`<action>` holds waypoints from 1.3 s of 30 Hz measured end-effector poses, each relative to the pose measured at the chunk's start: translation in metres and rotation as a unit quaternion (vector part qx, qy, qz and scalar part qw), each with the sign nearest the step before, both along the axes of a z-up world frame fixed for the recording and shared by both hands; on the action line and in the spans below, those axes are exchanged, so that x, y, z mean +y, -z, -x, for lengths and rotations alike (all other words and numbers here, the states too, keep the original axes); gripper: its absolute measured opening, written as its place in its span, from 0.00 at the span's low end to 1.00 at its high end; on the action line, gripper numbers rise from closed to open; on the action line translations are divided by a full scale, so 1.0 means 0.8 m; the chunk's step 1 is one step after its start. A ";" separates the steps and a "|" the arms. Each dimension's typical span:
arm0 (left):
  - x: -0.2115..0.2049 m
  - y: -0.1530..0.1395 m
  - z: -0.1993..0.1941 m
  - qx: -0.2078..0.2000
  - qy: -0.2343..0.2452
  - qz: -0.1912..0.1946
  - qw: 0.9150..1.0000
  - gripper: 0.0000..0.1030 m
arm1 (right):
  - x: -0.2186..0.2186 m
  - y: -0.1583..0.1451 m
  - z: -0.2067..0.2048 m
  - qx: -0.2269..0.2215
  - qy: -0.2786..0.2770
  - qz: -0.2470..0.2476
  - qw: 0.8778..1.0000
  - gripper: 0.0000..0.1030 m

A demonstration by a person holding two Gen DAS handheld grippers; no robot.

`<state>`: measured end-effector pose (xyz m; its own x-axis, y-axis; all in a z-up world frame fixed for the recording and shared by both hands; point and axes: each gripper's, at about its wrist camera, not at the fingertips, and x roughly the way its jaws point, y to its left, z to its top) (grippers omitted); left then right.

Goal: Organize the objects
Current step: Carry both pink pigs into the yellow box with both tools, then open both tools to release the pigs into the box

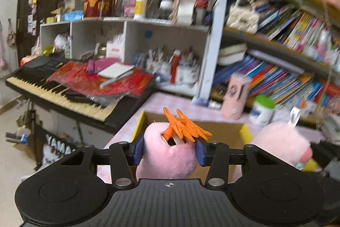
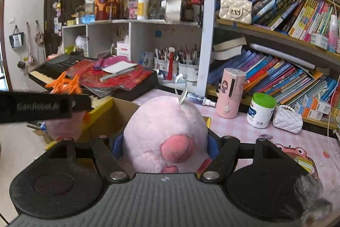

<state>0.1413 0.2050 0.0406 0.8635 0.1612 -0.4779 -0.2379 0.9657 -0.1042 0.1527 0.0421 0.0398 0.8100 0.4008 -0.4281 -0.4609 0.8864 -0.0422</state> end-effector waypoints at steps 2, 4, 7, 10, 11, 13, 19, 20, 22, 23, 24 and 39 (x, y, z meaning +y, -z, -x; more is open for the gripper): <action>0.001 0.012 -0.008 0.019 -0.009 -0.003 1.000 0.44 | 0.006 0.015 -0.019 0.013 -0.001 0.011 1.000 0.68; 0.000 0.024 -0.016 0.038 -0.012 -0.008 0.999 0.44 | 0.013 0.031 -0.036 0.031 -0.006 0.024 0.999 0.68; -0.004 0.039 -0.030 0.063 -0.009 -0.020 0.998 0.44 | 0.027 0.052 -0.054 0.048 -0.024 0.052 0.997 0.68; -0.011 0.049 -0.039 0.079 -0.004 -0.029 0.996 0.44 | 0.037 0.064 -0.066 0.060 -0.058 0.074 0.994 0.68; -0.013 0.052 -0.042 0.083 -0.002 -0.032 0.996 0.44 | 0.040 0.069 -0.070 0.067 -0.066 0.081 0.992 0.68; -0.019 0.057 -0.048 0.092 0.002 -0.037 0.995 0.44 | 0.045 0.080 -0.078 0.079 -0.086 0.104 0.988 0.66; -0.031 0.068 -0.068 0.110 0.011 -0.041 0.993 0.44 | 0.039 0.085 -0.098 0.093 -0.117 0.127 0.981 0.67; -0.033 0.071 -0.071 0.113 0.012 -0.041 0.993 0.44 | 0.036 0.085 -0.103 0.097 -0.127 0.131 0.978 0.67; -0.035 0.075 -0.077 0.118 0.012 -0.040 0.992 0.45 | 0.036 0.086 -0.106 0.098 -0.145 0.145 0.974 0.67; -0.035 0.077 -0.079 0.121 0.011 -0.038 0.992 0.44 | 0.035 0.086 -0.109 0.105 -0.154 0.146 0.972 0.68; -0.035 0.078 -0.081 0.123 0.011 -0.037 0.992 0.44 | 0.036 0.086 -0.109 0.111 -0.160 0.148 0.970 0.68; -0.048 0.032 -0.048 0.049 0.021 -0.055 0.997 0.92 | 0.024 0.063 -0.088 0.075 -0.138 0.109 0.981 0.93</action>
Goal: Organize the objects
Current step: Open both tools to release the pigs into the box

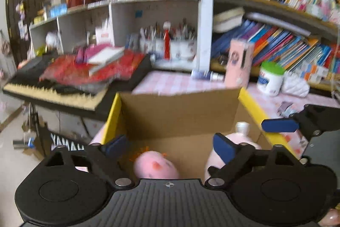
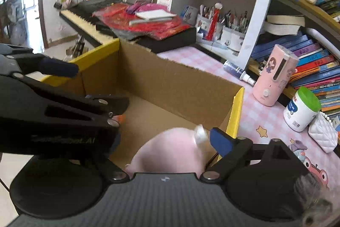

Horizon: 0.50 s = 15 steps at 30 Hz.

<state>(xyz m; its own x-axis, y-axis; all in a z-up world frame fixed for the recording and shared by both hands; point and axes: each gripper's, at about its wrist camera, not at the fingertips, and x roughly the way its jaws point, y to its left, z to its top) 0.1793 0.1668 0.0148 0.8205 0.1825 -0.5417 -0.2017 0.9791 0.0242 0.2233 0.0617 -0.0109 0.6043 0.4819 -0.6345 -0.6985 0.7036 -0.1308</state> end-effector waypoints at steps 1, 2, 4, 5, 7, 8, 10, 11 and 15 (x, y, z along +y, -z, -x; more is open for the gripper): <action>-0.002 -0.006 0.006 -0.008 0.000 -0.004 1.000 0.94 | -0.002 -0.005 0.005 -0.004 0.004 -0.006 1.000 0.94; -0.004 -0.013 0.014 -0.019 0.001 -0.009 1.000 0.95 | -0.003 -0.010 0.012 -0.010 0.008 -0.010 1.000 0.94; -0.007 -0.026 0.033 -0.045 0.000 -0.015 0.999 0.96 | -0.007 -0.020 0.024 -0.022 0.016 -0.019 0.999 0.95; -0.007 -0.031 0.043 -0.057 0.000 -0.015 0.998 0.97 | -0.010 -0.028 0.033 -0.032 0.021 -0.027 0.999 0.96; -0.009 -0.041 0.060 -0.076 -0.005 -0.017 0.997 0.98 | -0.017 -0.038 0.050 -0.044 0.031 -0.042 0.998 0.96; -0.008 -0.045 0.068 -0.082 -0.007 -0.018 0.996 0.98 | -0.020 -0.043 0.058 -0.049 0.037 -0.049 0.997 0.96; -0.006 -0.050 0.085 -0.093 -0.013 -0.017 0.995 0.98 | -0.028 -0.051 0.074 -0.061 0.055 -0.060 0.995 0.96; -0.004 -0.052 0.095 -0.099 -0.017 -0.014 0.995 0.98 | -0.032 -0.054 0.082 -0.066 0.064 -0.065 0.994 0.96; 0.004 -0.052 0.133 -0.109 -0.031 0.007 0.994 0.98 | -0.052 -0.063 0.120 -0.079 0.108 -0.084 0.987 0.96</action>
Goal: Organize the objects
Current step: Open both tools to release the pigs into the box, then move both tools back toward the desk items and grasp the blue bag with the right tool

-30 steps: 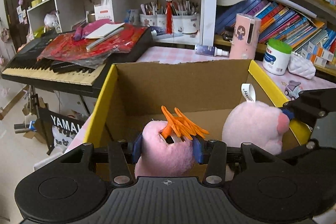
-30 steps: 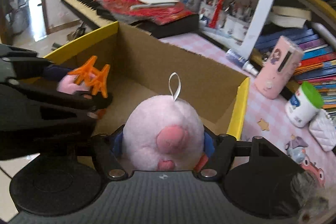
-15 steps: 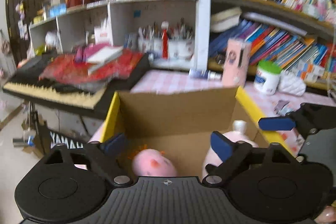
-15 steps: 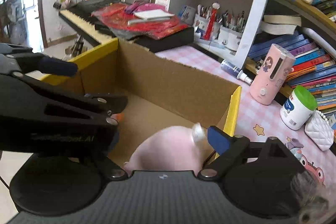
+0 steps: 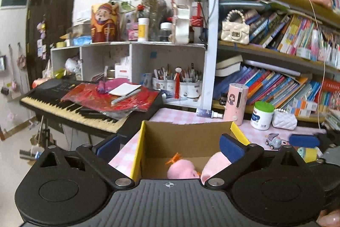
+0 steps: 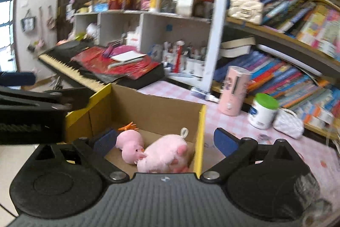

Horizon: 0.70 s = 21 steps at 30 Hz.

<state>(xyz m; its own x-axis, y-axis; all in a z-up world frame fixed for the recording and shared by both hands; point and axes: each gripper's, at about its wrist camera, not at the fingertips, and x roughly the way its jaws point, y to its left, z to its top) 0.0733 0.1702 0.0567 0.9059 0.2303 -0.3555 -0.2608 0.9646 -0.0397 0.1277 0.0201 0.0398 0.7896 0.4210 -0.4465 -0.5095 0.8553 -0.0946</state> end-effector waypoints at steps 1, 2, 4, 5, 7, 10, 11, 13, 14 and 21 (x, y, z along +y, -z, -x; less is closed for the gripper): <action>0.002 0.002 0.009 -0.001 -0.003 0.005 1.000 0.98 | -0.005 -0.001 0.010 0.000 0.010 -0.004 1.000 0.96; 0.003 0.004 0.018 -0.001 -0.004 0.008 1.000 0.98 | -0.009 0.000 0.019 0.001 0.019 -0.007 1.000 0.96; 0.005 0.009 0.032 0.007 -0.005 0.016 1.000 0.98 | -0.014 0.003 0.039 0.004 0.037 -0.010 0.999 0.96; 0.005 0.012 0.038 0.013 -0.005 0.019 1.000 0.98 | -0.016 0.006 0.049 0.006 0.046 -0.010 0.999 0.96; 0.006 0.019 0.053 0.025 -0.002 0.024 0.999 0.98 | -0.018 0.012 0.068 0.011 0.060 -0.005 0.998 0.96; 0.006 0.032 0.077 0.043 0.004 0.024 0.999 0.98 | -0.020 0.023 0.100 0.016 0.072 0.003 0.997 0.96; 0.007 0.036 0.084 0.048 0.006 0.025 0.999 0.98 | -0.020 0.027 0.110 0.018 0.074 0.007 0.997 0.96; 0.008 0.042 0.096 0.059 0.008 0.026 0.998 0.98 | -0.019 0.034 0.126 0.026 0.076 0.013 0.997 0.96; 0.008 0.045 0.102 0.064 0.009 0.027 0.998 0.98 | -0.019 0.038 0.135 0.031 0.077 0.017 0.996 0.96; 0.007 0.062 0.127 0.094 0.019 0.028 0.995 0.98 | -0.018 0.058 0.179 0.052 0.084 0.026 0.995 0.96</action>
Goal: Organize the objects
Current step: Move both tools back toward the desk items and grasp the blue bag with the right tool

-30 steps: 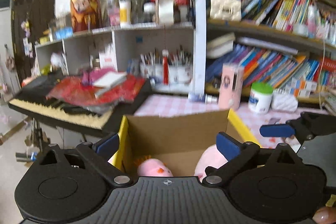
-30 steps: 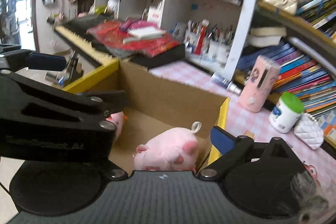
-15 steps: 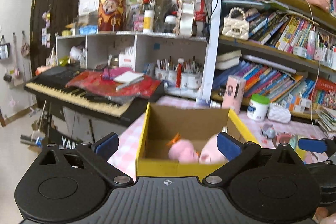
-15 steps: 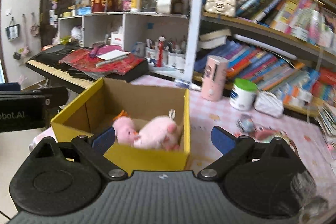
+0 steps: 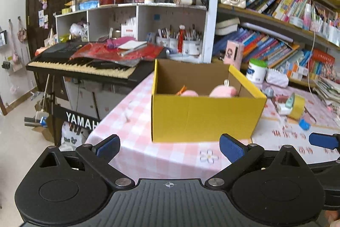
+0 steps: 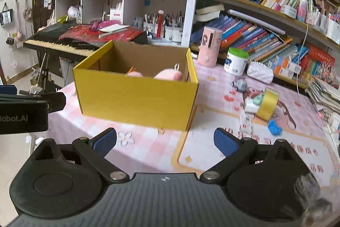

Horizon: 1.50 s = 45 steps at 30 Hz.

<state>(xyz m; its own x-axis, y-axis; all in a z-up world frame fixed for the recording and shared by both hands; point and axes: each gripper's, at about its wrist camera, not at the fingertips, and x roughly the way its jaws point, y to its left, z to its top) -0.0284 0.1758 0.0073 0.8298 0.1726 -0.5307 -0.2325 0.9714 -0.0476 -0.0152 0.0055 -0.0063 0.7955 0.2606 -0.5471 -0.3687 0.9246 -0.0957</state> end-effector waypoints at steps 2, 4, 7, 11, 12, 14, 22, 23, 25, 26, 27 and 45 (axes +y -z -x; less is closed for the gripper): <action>-0.002 0.004 0.005 0.010 0.008 -0.001 1.000 0.98 | -0.002 0.005 0.012 0.004 0.004 0.001 1.000 0.96; -0.006 0.008 0.008 0.017 0.017 -0.002 1.000 0.98 | -0.006 0.008 0.019 0.008 0.010 0.001 1.000 0.96; -0.014 0.012 0.010 0.025 0.034 -0.003 0.999 0.98 | -0.013 0.010 0.028 0.011 0.023 0.001 1.000 0.96; -0.029 0.017 0.007 0.033 0.060 0.001 0.998 0.98 | -0.029 0.011 0.035 0.017 0.042 0.001 0.999 0.96; -0.034 0.018 0.006 0.035 0.068 0.001 0.997 0.98 | -0.034 0.012 0.036 0.018 0.047 0.002 0.999 0.96; -0.045 0.020 0.002 0.039 0.083 0.001 0.996 0.98 | -0.044 0.014 0.039 0.022 0.061 0.002 0.998 0.96; -0.083 0.025 -0.022 0.045 0.127 0.011 0.991 0.98 | -0.088 0.014 0.036 0.029 0.113 0.002 0.993 0.96; -0.089 0.026 -0.027 0.049 0.130 0.012 0.990 0.98 | -0.094 0.015 0.035 0.030 0.119 0.003 0.992 0.96; -0.101 0.029 -0.038 0.056 0.135 0.012 0.989 0.98 | -0.107 0.017 0.029 0.035 0.129 0.003 0.991 0.96; -0.107 0.030 -0.043 0.059 0.138 0.013 0.989 0.98 | -0.115 0.019 0.025 0.037 0.134 0.002 0.990 0.96; -0.114 0.030 -0.049 0.061 0.141 0.014 0.988 0.98 | -0.122 0.020 0.021 0.040 0.139 0.002 0.990 0.96; -0.197 0.031 -0.131 0.072 0.153 0.018 0.985 0.98 | -0.217 0.022 -0.066 0.059 0.167 0.006 0.984 0.96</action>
<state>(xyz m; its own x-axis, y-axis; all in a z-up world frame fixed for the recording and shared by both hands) 0.0768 0.0182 -0.0175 0.7552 -0.0953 -0.6485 0.0648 0.9954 -0.0708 0.0377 -0.1681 -0.0236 0.7667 -0.0123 -0.6419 -0.0529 0.9952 -0.0822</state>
